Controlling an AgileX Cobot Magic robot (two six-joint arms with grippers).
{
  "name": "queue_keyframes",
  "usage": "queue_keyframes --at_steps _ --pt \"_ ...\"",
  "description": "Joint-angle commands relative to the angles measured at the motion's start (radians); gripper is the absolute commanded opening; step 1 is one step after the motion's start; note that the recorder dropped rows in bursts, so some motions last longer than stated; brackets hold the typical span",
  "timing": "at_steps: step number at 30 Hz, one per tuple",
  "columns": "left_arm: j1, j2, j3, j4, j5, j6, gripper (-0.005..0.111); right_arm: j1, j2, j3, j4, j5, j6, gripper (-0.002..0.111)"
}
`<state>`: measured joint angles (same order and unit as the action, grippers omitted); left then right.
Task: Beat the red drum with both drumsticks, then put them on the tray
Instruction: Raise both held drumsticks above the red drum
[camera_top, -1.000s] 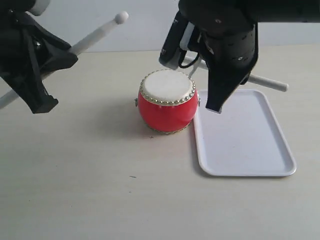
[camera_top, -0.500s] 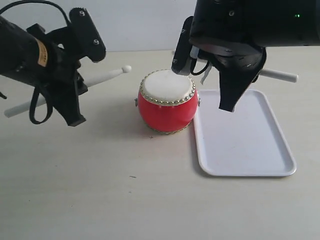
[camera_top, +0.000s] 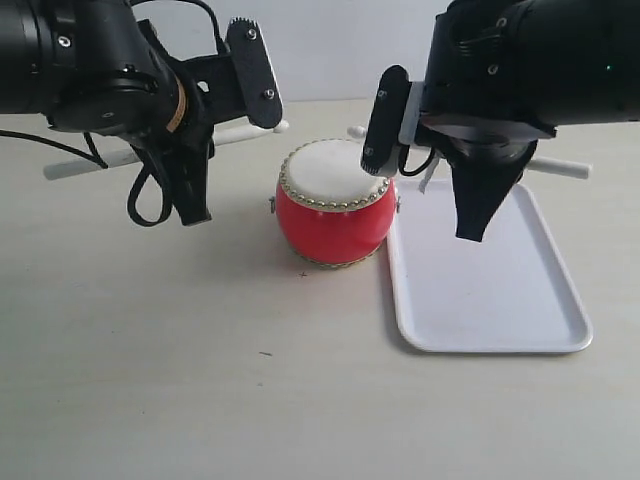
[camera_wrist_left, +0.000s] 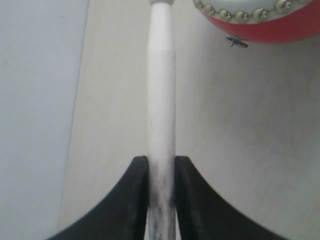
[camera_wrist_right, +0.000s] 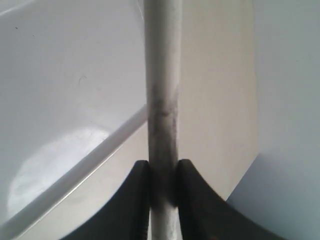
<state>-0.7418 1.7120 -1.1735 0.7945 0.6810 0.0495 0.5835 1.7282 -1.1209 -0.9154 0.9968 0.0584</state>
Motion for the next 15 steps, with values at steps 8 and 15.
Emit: queue_keyframes --at_steps 8,15 --pt "-0.005 0.023 -0.013 0.012 -0.104 -0.016 0.0 -0.003 -0.004 0.008 -0.066 -0.024 -0.011 0.0" --pt "-0.005 0.057 -0.013 0.026 -0.131 -0.267 0.0 -0.003 -0.004 0.008 -0.099 -0.036 0.132 0.0"
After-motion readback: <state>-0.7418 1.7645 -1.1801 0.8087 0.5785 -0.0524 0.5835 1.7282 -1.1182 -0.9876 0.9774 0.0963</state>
